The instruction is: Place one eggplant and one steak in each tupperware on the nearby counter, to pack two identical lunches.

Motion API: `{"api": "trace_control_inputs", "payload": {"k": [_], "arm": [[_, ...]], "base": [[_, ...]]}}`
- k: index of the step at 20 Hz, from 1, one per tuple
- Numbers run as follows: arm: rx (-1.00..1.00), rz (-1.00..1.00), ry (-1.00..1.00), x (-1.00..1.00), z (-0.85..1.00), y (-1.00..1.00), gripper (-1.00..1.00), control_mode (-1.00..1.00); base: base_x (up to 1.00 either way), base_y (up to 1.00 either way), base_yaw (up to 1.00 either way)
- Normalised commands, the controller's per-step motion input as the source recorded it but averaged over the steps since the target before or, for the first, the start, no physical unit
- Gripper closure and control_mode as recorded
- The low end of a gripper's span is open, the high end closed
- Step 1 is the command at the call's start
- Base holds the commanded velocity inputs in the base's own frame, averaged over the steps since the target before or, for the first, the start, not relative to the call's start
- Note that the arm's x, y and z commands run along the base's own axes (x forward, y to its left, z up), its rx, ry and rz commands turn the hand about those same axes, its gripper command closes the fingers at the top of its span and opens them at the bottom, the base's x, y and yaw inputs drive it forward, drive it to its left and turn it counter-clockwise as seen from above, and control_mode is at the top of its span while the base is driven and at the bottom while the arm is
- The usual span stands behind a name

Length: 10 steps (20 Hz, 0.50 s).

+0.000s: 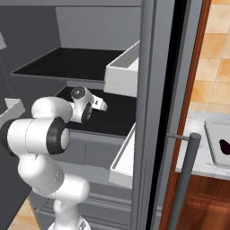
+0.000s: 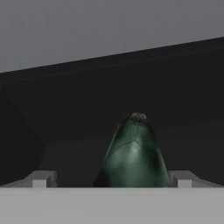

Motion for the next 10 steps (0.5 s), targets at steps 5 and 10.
{"api": "trace_control_inputs", "payload": {"k": [5, 10], "arm": [[0.00, 0.00, 0.00, 0.28, -0.18, -0.14, -1.00, -1.00], [0.00, 0.00, 0.02, 0.07, -0.29, -0.12, 1.00, -1.00]], "base": [[0.00, 0.00, 0.00], [0.00, 0.00, 0.00]]}}
